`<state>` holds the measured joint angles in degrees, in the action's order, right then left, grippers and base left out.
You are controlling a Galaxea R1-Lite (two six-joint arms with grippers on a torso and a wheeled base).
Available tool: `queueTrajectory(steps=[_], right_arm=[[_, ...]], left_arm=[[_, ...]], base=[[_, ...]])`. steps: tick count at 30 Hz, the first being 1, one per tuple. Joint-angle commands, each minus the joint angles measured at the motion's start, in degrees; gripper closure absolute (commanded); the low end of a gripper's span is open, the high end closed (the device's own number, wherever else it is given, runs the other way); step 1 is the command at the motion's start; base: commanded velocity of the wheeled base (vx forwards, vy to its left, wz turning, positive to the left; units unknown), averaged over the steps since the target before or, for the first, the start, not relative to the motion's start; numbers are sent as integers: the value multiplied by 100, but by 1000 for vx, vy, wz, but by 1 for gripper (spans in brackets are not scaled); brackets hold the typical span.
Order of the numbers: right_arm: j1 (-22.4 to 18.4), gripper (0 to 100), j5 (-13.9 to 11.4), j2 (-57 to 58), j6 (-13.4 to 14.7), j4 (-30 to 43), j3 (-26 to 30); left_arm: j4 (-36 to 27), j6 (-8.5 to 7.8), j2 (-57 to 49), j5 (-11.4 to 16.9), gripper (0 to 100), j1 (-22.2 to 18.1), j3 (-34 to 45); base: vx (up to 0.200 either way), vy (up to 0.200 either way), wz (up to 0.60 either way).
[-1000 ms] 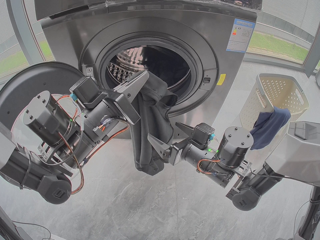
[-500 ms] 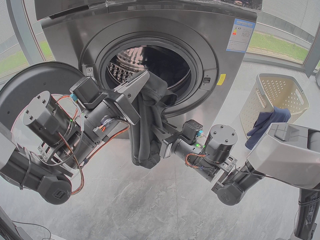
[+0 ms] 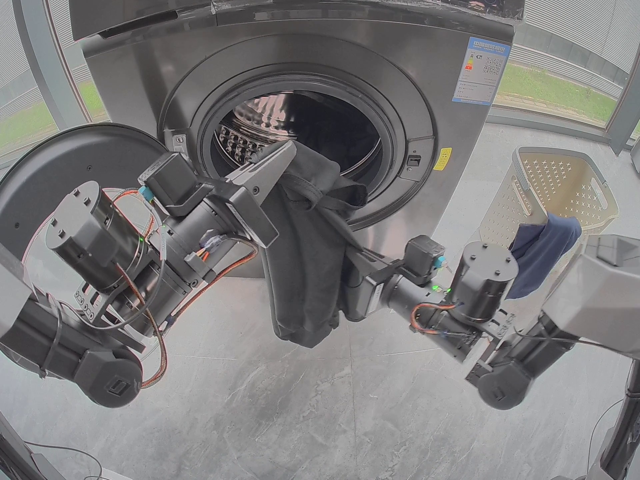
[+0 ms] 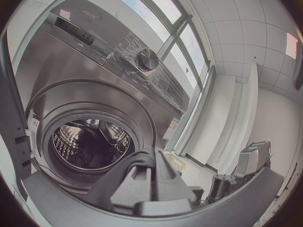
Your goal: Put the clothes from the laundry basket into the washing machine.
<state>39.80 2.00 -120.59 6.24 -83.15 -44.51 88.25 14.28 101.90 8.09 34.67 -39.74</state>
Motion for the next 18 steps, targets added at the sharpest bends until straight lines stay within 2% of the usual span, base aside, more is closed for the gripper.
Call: queueTrajectory(steps=[1, 6, 12, 18], right_arm=[[-403, 100, 64, 897, -9, 115, 592], [-482, 100, 73, 1169, -18, 124, 751], [-561, 100, 345, 1547, 0, 256, 742], [-570, 100, 380, 1802, 61, 203, 838]], left_arm=[[-1, 5, 32, -10, 100, -13, -7], [-1, 5, 32, -10, 100, -13, 1], [-1, 5, 32, -10, 100, -13, 37], [8, -4, 5, -10, 100, 49, 107]], base=[[0, 0, 0], [0, 0, 0], [0, 0, 0], [0, 0, 0]])
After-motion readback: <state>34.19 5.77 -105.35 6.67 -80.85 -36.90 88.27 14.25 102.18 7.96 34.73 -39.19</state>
